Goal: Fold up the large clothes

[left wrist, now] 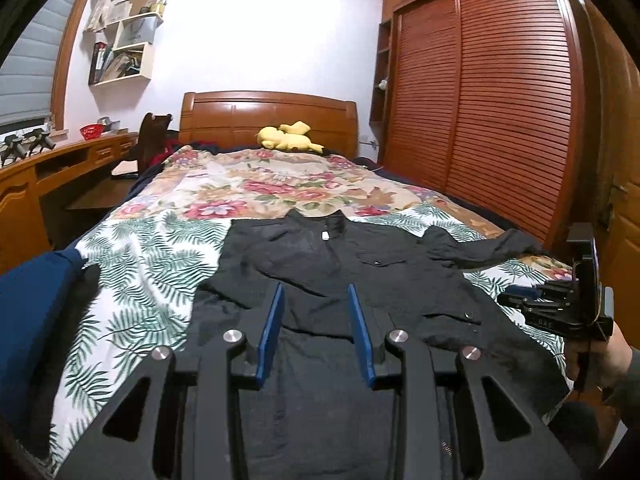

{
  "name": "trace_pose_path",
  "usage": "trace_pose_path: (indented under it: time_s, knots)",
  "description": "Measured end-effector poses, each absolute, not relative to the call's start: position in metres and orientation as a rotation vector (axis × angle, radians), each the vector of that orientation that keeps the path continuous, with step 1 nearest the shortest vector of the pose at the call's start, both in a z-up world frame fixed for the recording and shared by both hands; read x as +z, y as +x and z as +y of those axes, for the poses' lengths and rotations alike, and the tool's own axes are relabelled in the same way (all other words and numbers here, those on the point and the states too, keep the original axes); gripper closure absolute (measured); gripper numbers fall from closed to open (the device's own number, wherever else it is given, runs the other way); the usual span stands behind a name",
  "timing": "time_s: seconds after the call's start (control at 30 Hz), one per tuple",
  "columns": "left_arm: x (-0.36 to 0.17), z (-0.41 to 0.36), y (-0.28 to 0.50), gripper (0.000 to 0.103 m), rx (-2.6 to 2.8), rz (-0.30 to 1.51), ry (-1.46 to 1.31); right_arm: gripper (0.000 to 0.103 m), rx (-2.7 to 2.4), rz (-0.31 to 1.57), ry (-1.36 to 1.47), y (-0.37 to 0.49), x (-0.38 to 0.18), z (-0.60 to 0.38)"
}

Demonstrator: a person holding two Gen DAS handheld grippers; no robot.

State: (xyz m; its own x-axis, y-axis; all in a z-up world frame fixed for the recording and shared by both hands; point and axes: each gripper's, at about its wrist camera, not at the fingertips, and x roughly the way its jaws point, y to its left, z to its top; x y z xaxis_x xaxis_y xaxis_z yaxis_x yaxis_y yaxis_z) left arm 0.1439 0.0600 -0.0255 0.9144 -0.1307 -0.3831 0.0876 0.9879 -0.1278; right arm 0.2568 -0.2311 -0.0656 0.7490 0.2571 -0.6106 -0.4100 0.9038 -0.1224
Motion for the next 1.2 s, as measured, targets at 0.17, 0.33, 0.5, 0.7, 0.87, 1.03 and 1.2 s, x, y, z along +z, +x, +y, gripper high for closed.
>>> trace_pose_path:
  time_s: [0.17, 0.33, 0.5, 0.7, 0.87, 1.03, 1.2]
  knots:
    - [-0.025, 0.034, 0.151, 0.072, -0.167, 0.397, -0.108, 0.066, 0.422, 0.643, -0.269, 0.264, -0.072, -0.225]
    - [-0.024, 0.01, 0.159, 0.067, -0.228, 0.407, -0.125, 0.066, 0.439, 0.69, -0.263, 0.273, -0.089, -0.22]
    - [-0.023, -0.015, 0.164, 0.064, -0.268, 0.402, -0.098, 0.066, 0.441, 0.699, -0.252, 0.273, -0.095, -0.234]
    - [-0.027, -0.037, 0.169, 0.063, -0.271, 0.417, -0.063, 0.066, 0.415, 0.68, -0.236, 0.278, -0.086, -0.26]
    - [-0.036, -0.049, 0.176, 0.063, -0.308, 0.459, -0.089, 0.063, 0.381, 0.668, -0.23, 0.295, -0.075, -0.288]
    - [-0.042, -0.062, 0.182, 0.063, -0.309, 0.486, -0.077, 0.062, 0.356, 0.646, -0.208, 0.315, -0.062, -0.314]
    - [-0.048, -0.073, 0.19, 0.063, -0.306, 0.514, -0.063, 0.049, 0.325, 0.646, -0.19, 0.351, -0.055, -0.343]
